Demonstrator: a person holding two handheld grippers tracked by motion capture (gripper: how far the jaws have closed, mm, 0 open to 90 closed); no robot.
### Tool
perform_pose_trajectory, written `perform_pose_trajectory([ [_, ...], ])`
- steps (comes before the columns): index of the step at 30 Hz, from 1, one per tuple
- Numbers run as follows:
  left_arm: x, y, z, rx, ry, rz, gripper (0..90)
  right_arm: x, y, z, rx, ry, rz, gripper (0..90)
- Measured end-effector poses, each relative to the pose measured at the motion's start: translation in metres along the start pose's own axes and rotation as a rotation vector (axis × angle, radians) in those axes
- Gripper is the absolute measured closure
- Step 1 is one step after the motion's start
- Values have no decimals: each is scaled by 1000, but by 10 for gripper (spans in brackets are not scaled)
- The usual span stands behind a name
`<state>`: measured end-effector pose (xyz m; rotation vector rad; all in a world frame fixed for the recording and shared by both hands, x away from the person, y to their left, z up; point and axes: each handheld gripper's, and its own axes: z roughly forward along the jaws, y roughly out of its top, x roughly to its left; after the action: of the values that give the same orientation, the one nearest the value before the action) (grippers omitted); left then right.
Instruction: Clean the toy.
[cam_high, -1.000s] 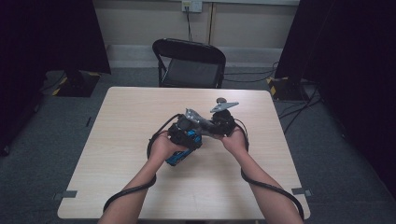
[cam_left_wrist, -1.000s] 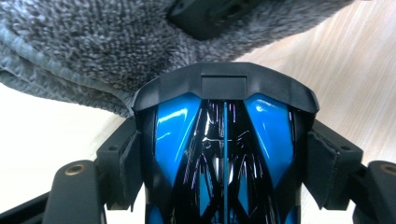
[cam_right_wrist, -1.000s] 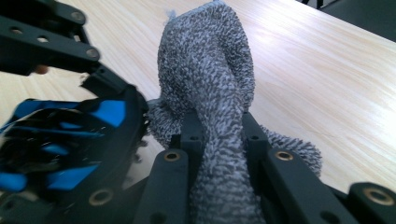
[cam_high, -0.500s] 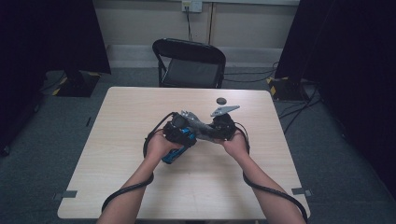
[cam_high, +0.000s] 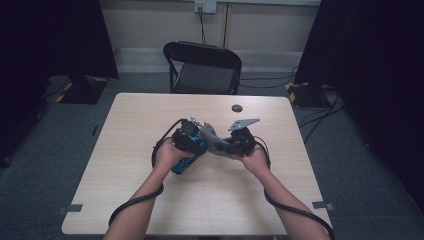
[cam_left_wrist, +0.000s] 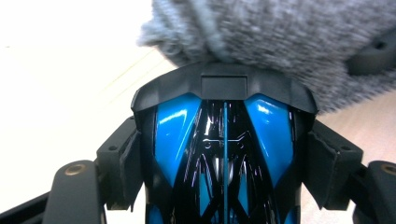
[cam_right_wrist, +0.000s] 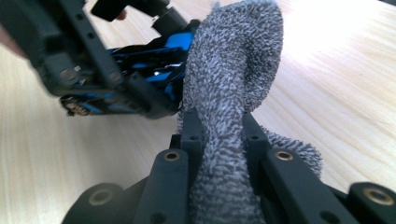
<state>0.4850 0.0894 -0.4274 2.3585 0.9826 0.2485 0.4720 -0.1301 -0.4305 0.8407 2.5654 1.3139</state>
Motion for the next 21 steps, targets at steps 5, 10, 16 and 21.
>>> perform_pose_trajectory([
  [5, 7, -2, 0, 4, 15, -18, 256, 2, -2, -1, 1, 17, -9, 771],
  [10, 11, -4, -1, 7, 21, -33, 256, 3, -4, -1, 3, 22, -18, 771],
  [16, 14, -7, -6, 1, 22, -37, 256, -4, -11, -6, 10, -3, -3, 771],
  [21, 11, -5, -12, -9, 12, -26, 256, -22, -17, -14, 11, -65, 44, 770],
])
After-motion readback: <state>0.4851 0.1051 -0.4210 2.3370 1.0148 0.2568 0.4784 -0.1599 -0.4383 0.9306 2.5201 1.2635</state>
